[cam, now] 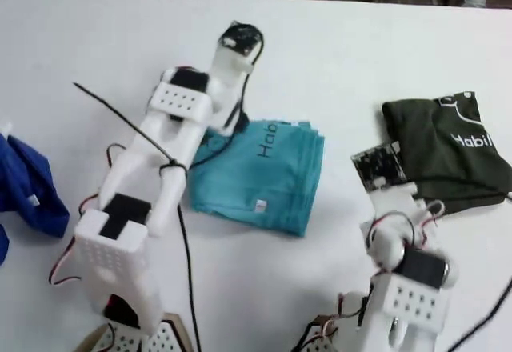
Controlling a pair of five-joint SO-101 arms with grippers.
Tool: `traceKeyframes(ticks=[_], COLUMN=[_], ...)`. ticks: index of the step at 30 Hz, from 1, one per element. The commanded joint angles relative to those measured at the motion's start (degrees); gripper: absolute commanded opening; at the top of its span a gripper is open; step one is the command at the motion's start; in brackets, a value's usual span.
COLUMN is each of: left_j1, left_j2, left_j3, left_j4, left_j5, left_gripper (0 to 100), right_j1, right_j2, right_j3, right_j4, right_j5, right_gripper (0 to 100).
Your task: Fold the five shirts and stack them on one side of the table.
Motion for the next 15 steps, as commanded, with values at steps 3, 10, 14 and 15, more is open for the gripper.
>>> traceKeyframes(ticks=[3,10,14,15], left_j1=[-4.7,-7.8,-10.2,-10.7], left_j2=[-0.1,9.8,14.0,14.2], left_j3=[3.2,-1.2,-4.6,-5.8], left_j4=[-6.2,-6.9,-6.5,-5.7], left_j5=[-0.3,-0.2,0.2,0.2], left_gripper=[25,25,25,25], right_j1=[-5.4,-16.8,-19.6,-19.8], right_j2=[17.5,37.8,48.4,50.3], right_j3=[-12.4,-27.2,-34.7,-36.1], right_j4=[-2.3,-4.3,-4.7,-4.6], right_j5=[-0.8,-11.7,-14.3,-14.3], right_gripper=[16.2,16.2,16.2,16.2])
